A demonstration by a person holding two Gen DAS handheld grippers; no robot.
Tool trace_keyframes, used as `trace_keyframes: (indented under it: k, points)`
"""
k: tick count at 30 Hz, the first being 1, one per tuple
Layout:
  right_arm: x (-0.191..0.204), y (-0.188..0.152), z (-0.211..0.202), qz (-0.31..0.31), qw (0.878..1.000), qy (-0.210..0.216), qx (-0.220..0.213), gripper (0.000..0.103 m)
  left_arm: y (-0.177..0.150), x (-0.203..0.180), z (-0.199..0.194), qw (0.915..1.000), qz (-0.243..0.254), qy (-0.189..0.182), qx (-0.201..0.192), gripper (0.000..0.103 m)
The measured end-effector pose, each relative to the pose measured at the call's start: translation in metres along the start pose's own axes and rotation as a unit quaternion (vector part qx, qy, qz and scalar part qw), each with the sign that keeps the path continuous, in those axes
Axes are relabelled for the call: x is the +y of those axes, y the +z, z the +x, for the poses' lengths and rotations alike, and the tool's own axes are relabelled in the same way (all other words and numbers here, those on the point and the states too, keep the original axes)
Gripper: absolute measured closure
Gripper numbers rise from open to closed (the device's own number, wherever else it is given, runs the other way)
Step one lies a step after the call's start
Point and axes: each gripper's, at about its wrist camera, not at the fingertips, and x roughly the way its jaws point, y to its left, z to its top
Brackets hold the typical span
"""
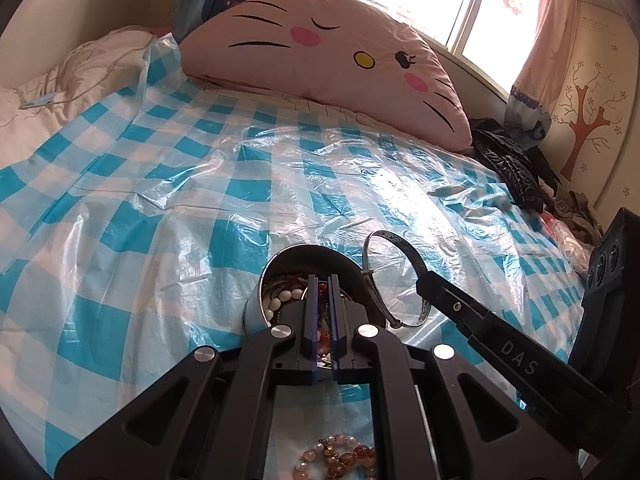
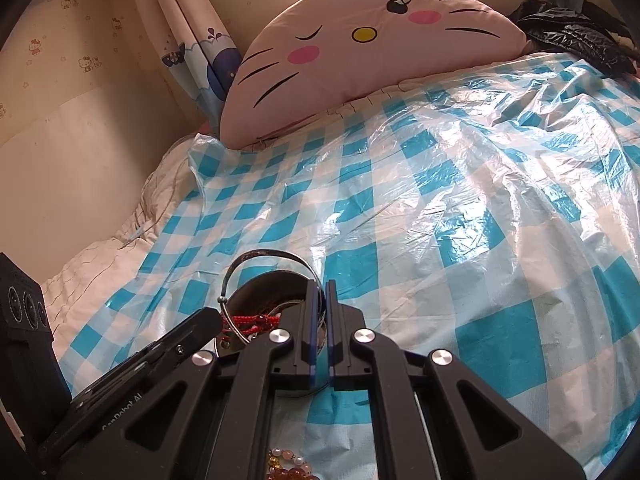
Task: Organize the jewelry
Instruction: 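Open the left tool over the tin while the right tool releases the bangle, then withdraw both open tools from the tin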
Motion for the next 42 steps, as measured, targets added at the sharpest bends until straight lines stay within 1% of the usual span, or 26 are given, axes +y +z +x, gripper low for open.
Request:
trace_keyframes:
  k: [3, 8, 13, 15, 18, 20, 21, 24, 29, 31, 35, 39, 42]
  points:
    - [0.006, -0.001, 0.003, -0.008, 1.000, 0.002, 0.003, 0.098, 0.004, 0.013, -0.006, 0.9996, -0.025, 0.004, -0.012, 0.091]
    - [0.013, -0.003, 0.011, -0.020, 1.000, -0.002, 0.010, 0.098, 0.006, 0.025, -0.011, 0.9987, -0.043, 0.018, -0.020, 0.084]
    - [0.022, -0.006, 0.021, -0.036, 0.999, -0.007, 0.021, 0.098, 0.008, 0.031, -0.021, 0.9972, -0.053, 0.034, -0.041, 0.067]
    - [0.026, -0.008, 0.026, -0.047, 0.998, -0.012, 0.033, 0.097, 0.007, 0.031, -0.023, 0.9971, -0.052, 0.036, -0.043, 0.066]
    - [0.028, -0.012, 0.031, -0.055, 0.997, -0.018, 0.045, 0.097, 0.005, 0.028, -0.023, 0.9974, -0.042, 0.041, -0.041, 0.063]
    - [0.027, -0.012, 0.029, -0.057, 0.997, -0.020, 0.042, 0.096, 0.004, 0.024, -0.024, 0.9978, -0.031, 0.044, -0.039, 0.061]
    - [0.026, -0.011, 0.027, -0.057, 0.997, -0.021, 0.040, 0.096, 0.002, 0.022, -0.025, 0.9979, -0.025, 0.046, -0.039, 0.059]
    - [0.022, -0.009, 0.022, -0.050, 0.998, -0.021, 0.033, 0.084, -0.002, 0.015, -0.028, 0.9976, -0.009, 0.058, -0.038, 0.051]
    - [0.021, -0.006, 0.010, -0.046, 0.999, -0.017, 0.020, 0.083, -0.008, 0.003, -0.037, 0.9964, 0.010, 0.076, -0.036, 0.044]
    - [0.020, -0.007, 0.005, -0.044, 0.999, -0.016, 0.018, 0.082, -0.010, -0.001, -0.041, 0.9958, 0.015, 0.082, -0.037, 0.038]
    - [0.015, -0.012, -0.011, -0.041, 0.999, -0.011, 0.022, 0.080, -0.019, -0.012, -0.049, 0.9946, 0.035, 0.093, -0.033, 0.034]
    - [0.009, -0.013, -0.035, -0.039, 0.999, -0.011, 0.009, 0.076, -0.036, -0.018, -0.061, 0.9924, 0.058, 0.107, -0.023, 0.030]
    - [0.004, -0.022, -0.052, -0.033, 0.999, -0.012, 0.008, 0.075, -0.049, -0.021, -0.072, 0.9903, 0.073, 0.116, -0.020, 0.026]
